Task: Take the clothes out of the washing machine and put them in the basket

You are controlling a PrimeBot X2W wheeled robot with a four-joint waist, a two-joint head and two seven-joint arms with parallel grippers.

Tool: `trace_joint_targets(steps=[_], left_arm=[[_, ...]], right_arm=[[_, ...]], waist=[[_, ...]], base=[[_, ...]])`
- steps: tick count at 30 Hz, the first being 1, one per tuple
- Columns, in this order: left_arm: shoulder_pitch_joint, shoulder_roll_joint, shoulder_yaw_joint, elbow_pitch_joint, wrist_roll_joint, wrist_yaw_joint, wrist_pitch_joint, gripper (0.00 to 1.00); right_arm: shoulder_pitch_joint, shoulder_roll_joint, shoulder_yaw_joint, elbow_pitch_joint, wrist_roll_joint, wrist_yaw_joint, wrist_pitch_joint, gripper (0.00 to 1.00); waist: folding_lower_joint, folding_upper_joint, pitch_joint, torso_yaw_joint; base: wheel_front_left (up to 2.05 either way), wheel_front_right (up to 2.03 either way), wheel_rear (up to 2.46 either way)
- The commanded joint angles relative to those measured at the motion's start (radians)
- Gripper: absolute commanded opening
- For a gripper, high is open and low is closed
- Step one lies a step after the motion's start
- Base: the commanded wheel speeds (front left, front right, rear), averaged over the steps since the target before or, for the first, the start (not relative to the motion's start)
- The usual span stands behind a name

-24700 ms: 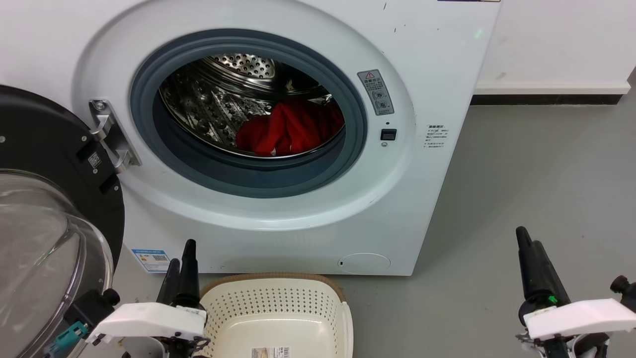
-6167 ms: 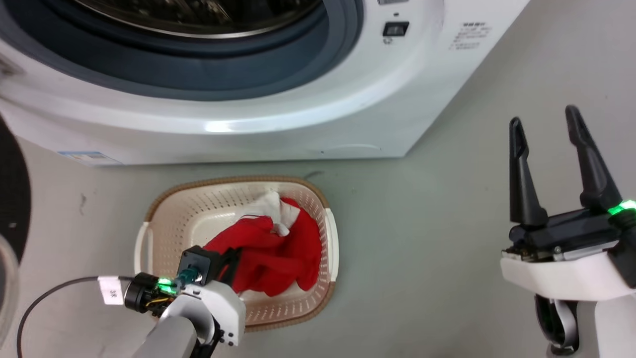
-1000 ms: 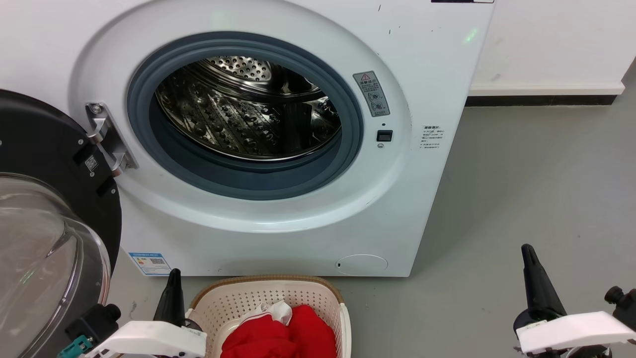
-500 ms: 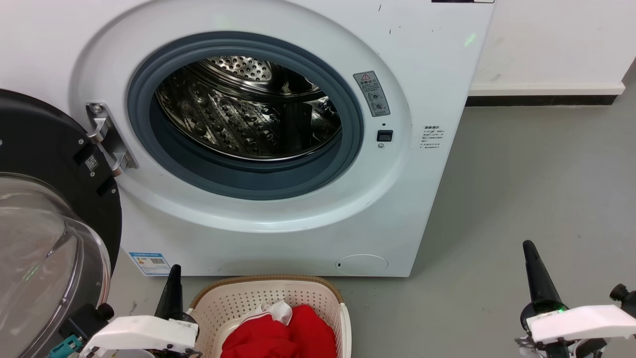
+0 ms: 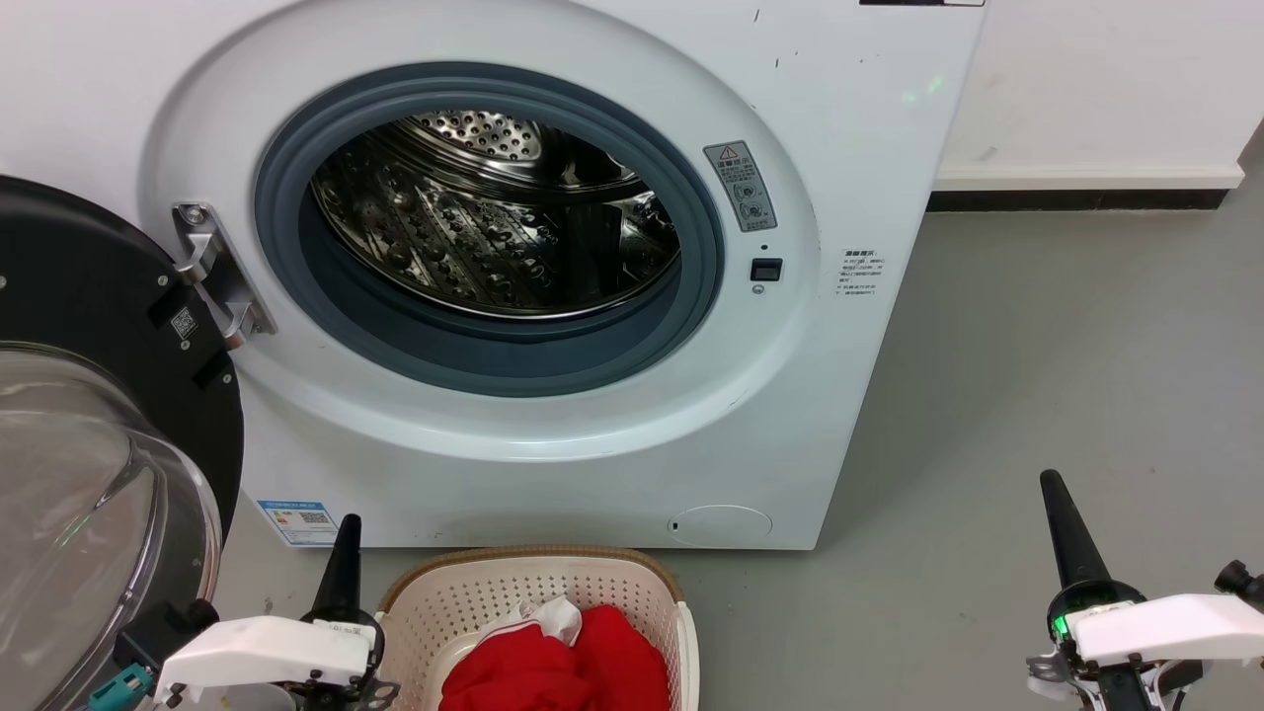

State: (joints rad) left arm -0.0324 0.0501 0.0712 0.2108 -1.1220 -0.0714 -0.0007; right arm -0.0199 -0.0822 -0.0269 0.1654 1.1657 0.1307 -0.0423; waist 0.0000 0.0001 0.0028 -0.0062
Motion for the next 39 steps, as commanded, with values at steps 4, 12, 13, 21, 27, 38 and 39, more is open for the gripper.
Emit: trace_joint_targets(steps=[4, 12, 13, 21, 27, 38, 39], left_arm=[[-0.029, 0.001, 0.009, -0.001, -0.062, -0.012, 0.015, 0.0], [-0.04, 0.0, 0.016, 0.006, -0.144, -0.022, 0.034, 0.0], [-0.041, 0.0, 0.017, 0.007, -0.153, -0.023, 0.037, 0.0], [-0.048, 0.0, 0.022, 0.012, -0.218, -0.031, 0.052, 0.0], [-0.056, 0.0, 0.026, 0.017, -0.272, -0.037, 0.066, 0.0], [-0.066, 0.0, 0.034, 0.025, -0.363, -0.047, 0.087, 0.0], [-0.067, 0.0, 0.035, 0.026, -0.371, -0.048, 0.089, 0.0]], right_arm=[[-0.03, -0.006, -0.007, 0.005, 0.063, 0.0, 0.015, 0.0], [-0.041, -0.005, -0.014, 0.018, 0.143, 0.0, 0.034, 0.0], [-0.043, -0.005, -0.015, 0.02, 0.153, 0.0, 0.037, 0.0], [-0.053, -0.004, -0.021, 0.032, 0.217, 0.0, 0.054, 0.0], [-0.061, -0.002, -0.026, 0.041, 0.269, 0.0, 0.069, 0.0], [-0.074, 0.0, -0.036, 0.057, 0.357, 0.0, 0.092, 0.0], [-0.075, 0.0, -0.036, 0.058, 0.364, 0.0, 0.095, 0.0]], waist=[[0.0, -0.0001, 0.0, 0.001], [0.0, -0.0001, 0.0, 0.001], [0.0, -0.0001, 0.0, 0.002], [0.0, -0.0001, 0.0, 0.002], [0.0, -0.0001, 0.0, 0.003], [0.0, -0.0001, 0.0, 0.004], [0.0, -0.0001, 0.0, 0.004]], base=[[0.0, 0.0, 0.0], [0.0, 0.0, 0.0], [0.0, 0.0, 0.0], [0.0, 0.0, 0.0], [0.0, 0.0, 0.0], [0.0, 0.0, 0.0], [0.0, 0.0, 0.0]])
